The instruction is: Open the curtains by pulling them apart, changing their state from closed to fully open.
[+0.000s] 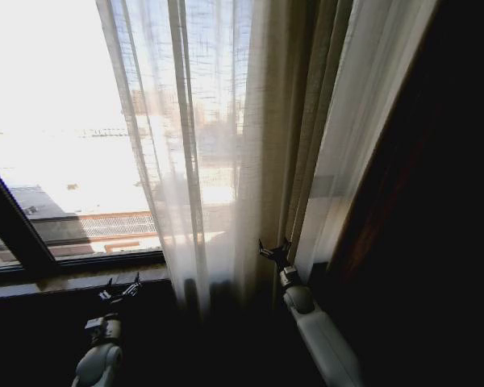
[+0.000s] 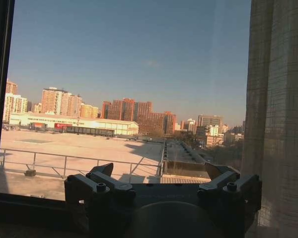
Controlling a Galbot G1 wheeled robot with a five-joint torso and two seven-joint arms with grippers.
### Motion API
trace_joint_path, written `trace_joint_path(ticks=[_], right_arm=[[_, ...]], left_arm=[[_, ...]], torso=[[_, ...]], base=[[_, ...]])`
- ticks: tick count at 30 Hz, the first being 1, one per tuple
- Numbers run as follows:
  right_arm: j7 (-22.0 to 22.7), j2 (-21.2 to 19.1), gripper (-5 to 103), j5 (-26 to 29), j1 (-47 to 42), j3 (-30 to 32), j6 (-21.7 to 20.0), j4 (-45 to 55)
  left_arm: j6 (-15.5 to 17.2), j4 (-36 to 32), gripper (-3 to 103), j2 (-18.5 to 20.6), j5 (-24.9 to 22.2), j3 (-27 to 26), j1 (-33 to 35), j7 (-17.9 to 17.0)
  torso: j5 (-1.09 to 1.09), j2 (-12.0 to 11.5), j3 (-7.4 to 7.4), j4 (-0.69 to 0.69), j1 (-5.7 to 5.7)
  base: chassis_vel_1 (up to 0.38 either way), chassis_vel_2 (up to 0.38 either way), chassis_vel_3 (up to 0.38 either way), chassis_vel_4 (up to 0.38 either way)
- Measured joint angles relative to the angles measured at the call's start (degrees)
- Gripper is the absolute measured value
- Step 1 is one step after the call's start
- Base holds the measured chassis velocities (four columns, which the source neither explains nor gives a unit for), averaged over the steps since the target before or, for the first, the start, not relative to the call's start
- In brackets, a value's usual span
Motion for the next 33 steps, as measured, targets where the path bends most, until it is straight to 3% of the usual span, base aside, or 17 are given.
trace_joint_path(ticks=[14,17,28,33], right_arm=[[-0.33,-0.88,100,0.74,-1.09,0.62,0.75,0.21],[-0.06,-0.8,100,0.69,-1.13,0.62,1.42,0.22],[-1.73,-1.98,100,1.6,-3.1,0.81,1.54,1.38],[-2.1,-2.22,100,2.03,-3.33,0.93,2.16,1.63]], left_arm=[[0.0,0.0,100,0.0,0.0,0.0,0.0,0.0],[0.0,0.0,100,0.01,0.0,-0.02,0.0,-0.01],[0.0,0.0,100,-0.01,0.0,0.02,0.0,0.01],[0.0,0.0,100,-0.01,0.0,0.03,0.0,0.02]], torso=[[-0.01,0.01,-0.01,0.0,-0.01],[-0.03,0.0,0.0,0.06,0.0],[0.04,-0.02,0.01,-0.04,0.02],[0.0,-0.02,0.01,-0.01,0.03]], base=[[0.39,0.328,-0.385,-0.322],[0.291,0.227,-0.265,-0.227],[0.05,0.038,-0.035,-0.03],[0.019,-0.078,-0.018,0.073]])
